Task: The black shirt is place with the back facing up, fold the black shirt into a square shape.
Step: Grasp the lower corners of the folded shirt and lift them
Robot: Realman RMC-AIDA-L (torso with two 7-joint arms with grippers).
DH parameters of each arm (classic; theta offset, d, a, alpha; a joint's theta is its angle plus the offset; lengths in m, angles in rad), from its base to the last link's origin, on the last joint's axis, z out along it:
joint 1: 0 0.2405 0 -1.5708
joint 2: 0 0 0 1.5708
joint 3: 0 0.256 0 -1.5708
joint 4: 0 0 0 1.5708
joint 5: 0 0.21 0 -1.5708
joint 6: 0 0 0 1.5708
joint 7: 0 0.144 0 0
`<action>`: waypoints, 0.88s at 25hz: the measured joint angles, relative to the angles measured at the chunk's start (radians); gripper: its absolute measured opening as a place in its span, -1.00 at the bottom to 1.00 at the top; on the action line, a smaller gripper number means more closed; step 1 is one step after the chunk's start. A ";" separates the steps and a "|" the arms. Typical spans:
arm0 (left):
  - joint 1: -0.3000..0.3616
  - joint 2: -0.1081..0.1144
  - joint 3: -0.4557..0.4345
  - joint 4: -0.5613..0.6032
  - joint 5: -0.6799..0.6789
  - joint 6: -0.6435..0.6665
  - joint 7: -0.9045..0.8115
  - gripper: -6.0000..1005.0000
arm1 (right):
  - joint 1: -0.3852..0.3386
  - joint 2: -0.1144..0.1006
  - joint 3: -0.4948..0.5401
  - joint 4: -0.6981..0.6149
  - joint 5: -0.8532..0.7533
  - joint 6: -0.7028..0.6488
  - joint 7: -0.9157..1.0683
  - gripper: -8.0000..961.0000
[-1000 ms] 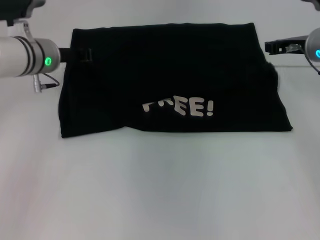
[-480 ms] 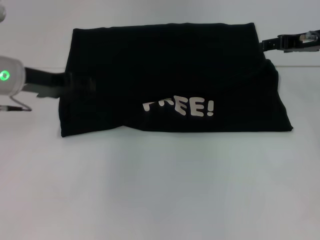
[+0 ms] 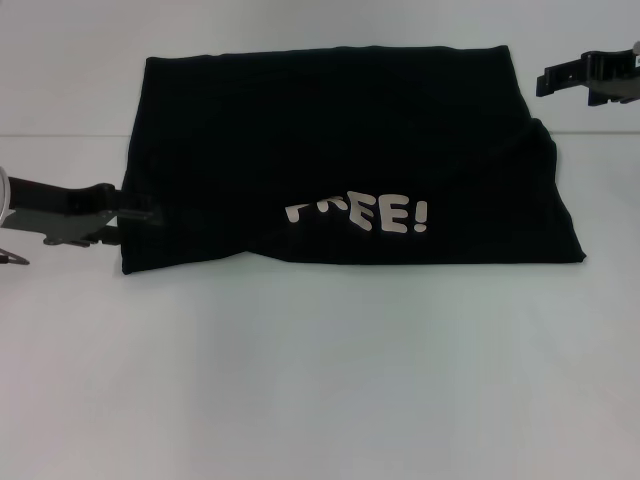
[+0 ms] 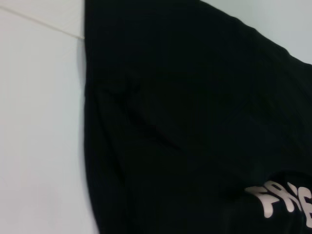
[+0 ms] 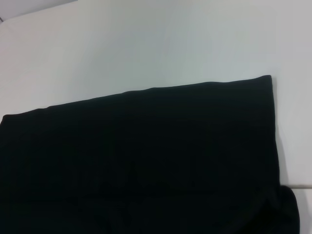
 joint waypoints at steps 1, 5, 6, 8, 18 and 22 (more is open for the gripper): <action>0.000 0.000 0.000 0.000 0.000 0.000 0.000 0.55 | 0.000 0.000 0.002 -0.002 0.000 -0.004 0.000 0.78; -0.014 0.012 -0.005 -0.089 0.009 -0.054 -0.002 0.54 | 0.001 -0.001 0.009 0.000 0.000 -0.009 0.000 0.78; -0.015 0.012 -0.005 -0.105 0.009 -0.076 -0.002 0.54 | 0.001 0.000 0.009 0.002 0.000 -0.007 0.000 0.77; -0.016 0.010 -0.005 -0.122 0.010 -0.114 -0.002 0.54 | 0.002 0.001 0.009 0.004 0.000 -0.003 -0.003 0.77; -0.015 -0.006 0.003 -0.157 0.011 -0.229 -0.002 0.31 | -0.001 0.003 0.009 0.005 0.000 -0.003 -0.005 0.76; -0.013 -0.008 0.005 -0.179 0.012 -0.249 0.003 0.18 | -0.003 0.003 0.009 0.004 0.000 -0.002 -0.007 0.75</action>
